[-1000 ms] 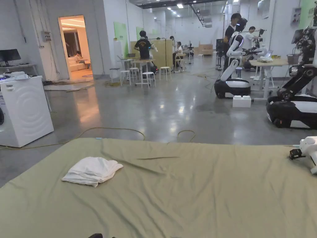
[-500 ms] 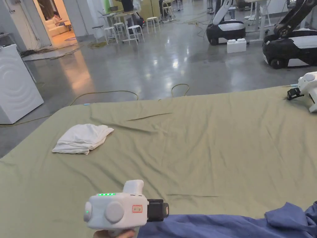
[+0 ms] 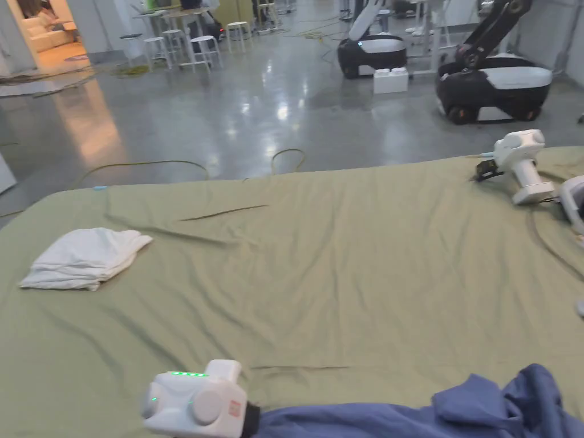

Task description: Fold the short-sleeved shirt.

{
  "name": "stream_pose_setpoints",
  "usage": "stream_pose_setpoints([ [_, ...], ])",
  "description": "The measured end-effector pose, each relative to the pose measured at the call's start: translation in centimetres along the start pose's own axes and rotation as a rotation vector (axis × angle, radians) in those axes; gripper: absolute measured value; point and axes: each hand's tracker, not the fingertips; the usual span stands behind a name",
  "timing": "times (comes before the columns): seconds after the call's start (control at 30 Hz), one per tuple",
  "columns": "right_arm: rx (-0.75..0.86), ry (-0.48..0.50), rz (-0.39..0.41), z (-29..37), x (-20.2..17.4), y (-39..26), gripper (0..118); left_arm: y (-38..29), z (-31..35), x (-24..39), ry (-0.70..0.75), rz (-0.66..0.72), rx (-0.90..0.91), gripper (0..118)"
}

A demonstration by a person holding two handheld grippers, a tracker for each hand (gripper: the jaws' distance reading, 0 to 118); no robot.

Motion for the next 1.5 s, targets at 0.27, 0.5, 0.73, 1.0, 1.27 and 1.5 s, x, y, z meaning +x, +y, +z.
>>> stream_pose_setpoints([
  [0.27,-0.181,0.062,-0.012,-11.8,2.7,4.0,50,1.2,-0.9,-0.1,-0.014,0.001,-0.064,13],
  [0.5,-0.514,-0.065,-0.022,-30.6,5.0,4.2,96,1.1,-0.8,-0.4,-0.027,0.009,-0.069,13],
  [0.73,-0.591,-0.125,-0.106,-32.9,5.5,2.5,2,0.2,0.1,-1.6,-0.071,0.027,-0.024,12],
  [1.0,-0.231,-0.023,-0.093,-18.3,5.7,10.2,2,-6.5,19.1,-6.9,-0.263,0.1,0.42,9],
  [1.27,0.076,0.02,-0.032,-6.6,1.4,21.0,2,-9.1,35.9,-10.3,-0.274,0.143,0.766,9],
  [1.5,0.245,0.037,-0.003,-3.5,-1.1,29.5,2,-7.1,46.2,-10.6,-0.185,0.137,0.988,9],
])
